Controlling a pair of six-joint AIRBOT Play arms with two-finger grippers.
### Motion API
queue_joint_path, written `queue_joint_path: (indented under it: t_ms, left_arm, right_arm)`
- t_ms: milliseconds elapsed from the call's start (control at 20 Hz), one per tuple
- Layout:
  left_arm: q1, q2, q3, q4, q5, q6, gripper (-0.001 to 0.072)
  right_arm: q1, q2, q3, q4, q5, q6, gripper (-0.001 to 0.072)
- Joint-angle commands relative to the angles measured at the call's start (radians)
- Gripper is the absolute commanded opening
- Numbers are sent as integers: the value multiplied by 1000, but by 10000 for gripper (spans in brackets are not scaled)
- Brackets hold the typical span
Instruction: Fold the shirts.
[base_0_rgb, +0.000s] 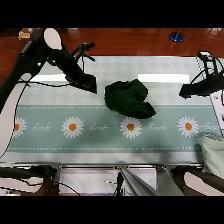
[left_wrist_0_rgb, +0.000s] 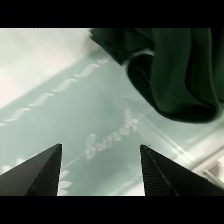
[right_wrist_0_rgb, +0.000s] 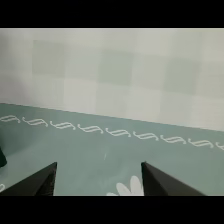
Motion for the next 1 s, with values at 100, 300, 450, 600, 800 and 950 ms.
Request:
queue_joint_path:
  t_ms: [100, 300, 450, 600, 800, 950]
  left_arm:
    - [109, 49, -204, -312, 126, 99, 589]
    - [103, 49, -340, -428, 174, 174, 615]
    - [79, 49, -411, -489, 290, 232, 617]
    - [26, 48, -425, -489, 371, 319, 622]
    - [-50, 38, -424, -489, 502, 385, 622]
    - [-95, -2, -424, -489, 528, 385, 621]
  right_arm:
    - [1, -72, -5, 148, -70, -45, 573]
    - [1, -114, -5, 259, -130, -89, 510]
    - [1, -148, -5, 342, -145, -124, 518]
    - [1, -185, -5, 446, -145, -176, 538]
    - [1, -237, -5, 573, -143, -191, 538]
    - [1, -273, -5, 666, -136, -192, 538]
